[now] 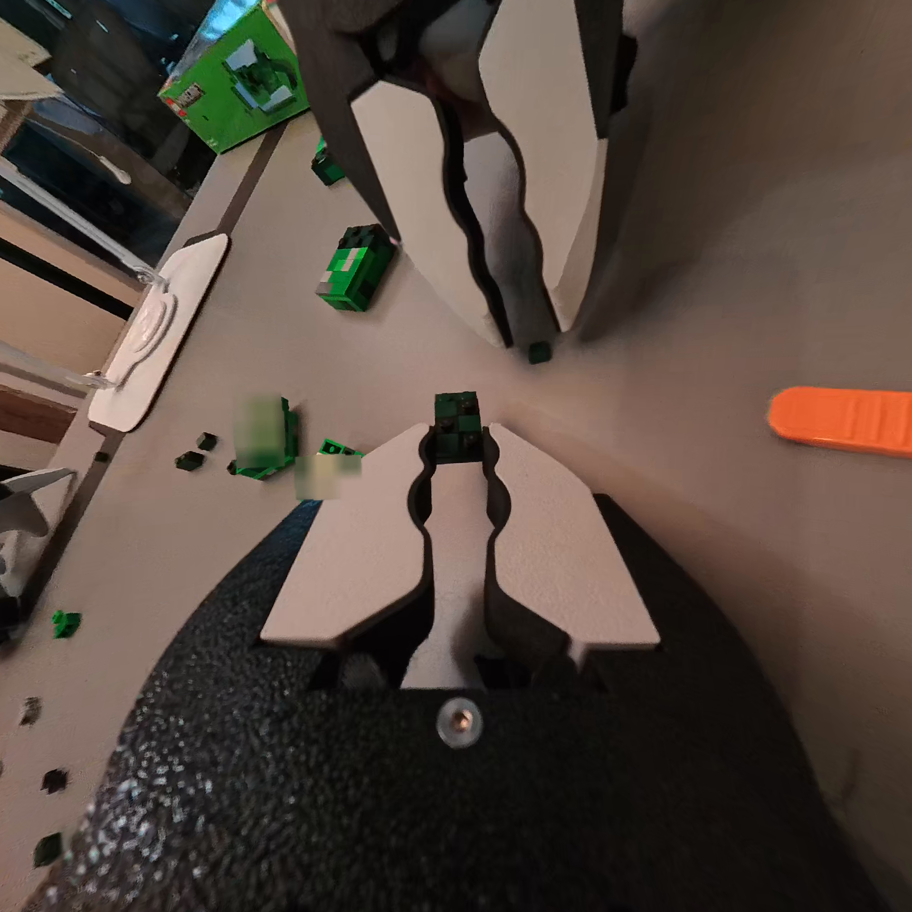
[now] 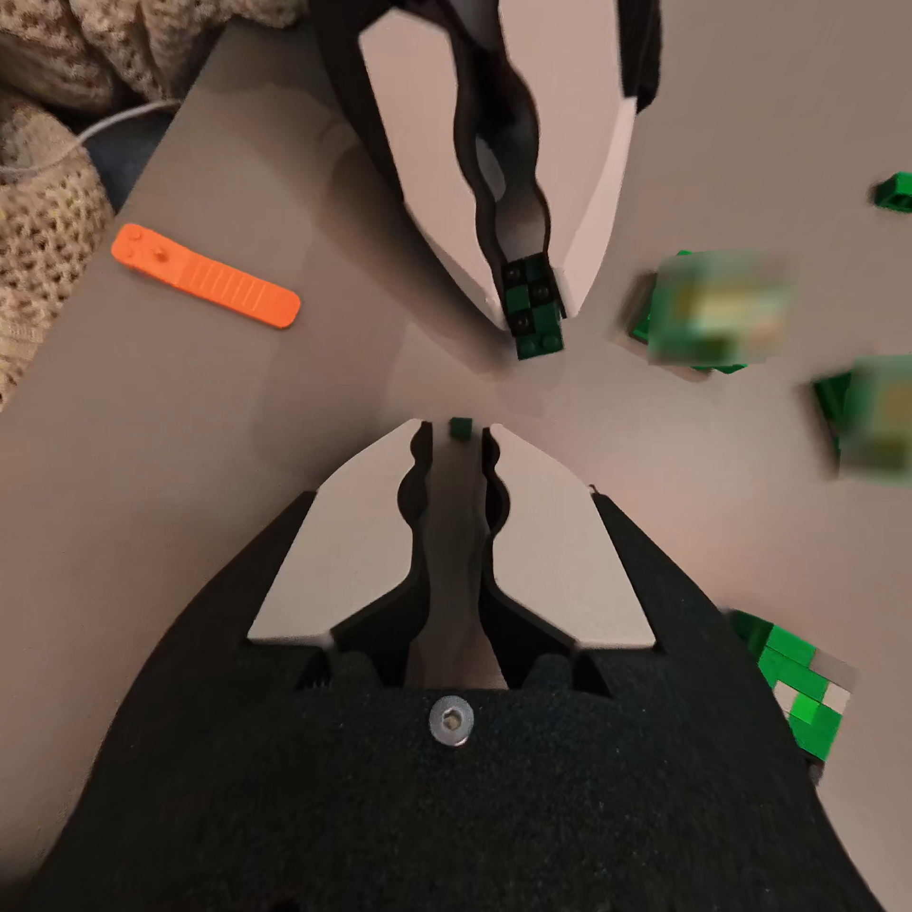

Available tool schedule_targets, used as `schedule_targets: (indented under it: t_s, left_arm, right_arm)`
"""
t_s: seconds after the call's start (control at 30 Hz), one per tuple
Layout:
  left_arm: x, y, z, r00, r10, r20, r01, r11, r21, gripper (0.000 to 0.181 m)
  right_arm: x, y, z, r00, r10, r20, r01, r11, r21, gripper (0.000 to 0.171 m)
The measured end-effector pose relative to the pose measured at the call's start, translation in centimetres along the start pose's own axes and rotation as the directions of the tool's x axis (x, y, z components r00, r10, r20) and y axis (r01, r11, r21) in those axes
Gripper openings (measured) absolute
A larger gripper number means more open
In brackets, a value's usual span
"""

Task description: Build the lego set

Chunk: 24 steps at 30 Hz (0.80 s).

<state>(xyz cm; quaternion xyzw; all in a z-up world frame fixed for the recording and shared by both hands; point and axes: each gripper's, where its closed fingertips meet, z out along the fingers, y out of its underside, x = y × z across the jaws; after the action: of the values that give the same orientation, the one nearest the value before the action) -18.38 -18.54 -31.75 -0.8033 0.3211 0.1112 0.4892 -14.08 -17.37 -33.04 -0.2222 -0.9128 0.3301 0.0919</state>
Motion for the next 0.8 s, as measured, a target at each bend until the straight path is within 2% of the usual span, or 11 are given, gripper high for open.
schedule_targets:
  t_s: [0.07,0.3,0.47,0.53,0.67,0.8]
  left_arm:
    - [0.2,-0.2,-0.1,0.999,-0.031,-0.026,0.031,0.999,0.016,0.017]
    - [1.2,-0.7,-0.3,0.986,-0.114,-0.122,0.119,0.993,0.027,0.017]
    - [1.8,-1.1,-0.1,0.977,-0.160,-0.139,0.163,0.986,0.014,0.017]
    - [1.6,-1.6,-0.1,0.974,-0.196,-0.117,0.200,0.979,0.026,0.017]
    - [0.9,-3.7,-0.5,0.954,-0.285,-0.093,0.296,0.944,0.145,0.017]
    - [0.9,-5.3,-0.6,0.935,-0.330,-0.128,0.352,0.909,0.222,0.017]
  right_arm:
    - [0.5,0.7,0.1,1.000,-0.015,-0.022,0.014,1.000,-0.025,0.018]
    - [0.3,0.2,0.5,1.000,-0.019,-0.015,0.020,1.000,0.023,0.009]
    - [0.6,0.2,0.2,0.999,-0.038,-0.036,0.040,0.998,0.046,0.008]
    - [0.7,-0.2,-0.6,0.998,-0.044,-0.035,0.046,0.995,0.085,0.008]
    - [0.7,-2.0,-3.3,0.998,-0.050,-0.043,0.057,0.980,0.189,0.007]
    - [0.2,-3.4,-6.0,0.994,-0.092,-0.059,0.103,0.966,0.236,0.007]
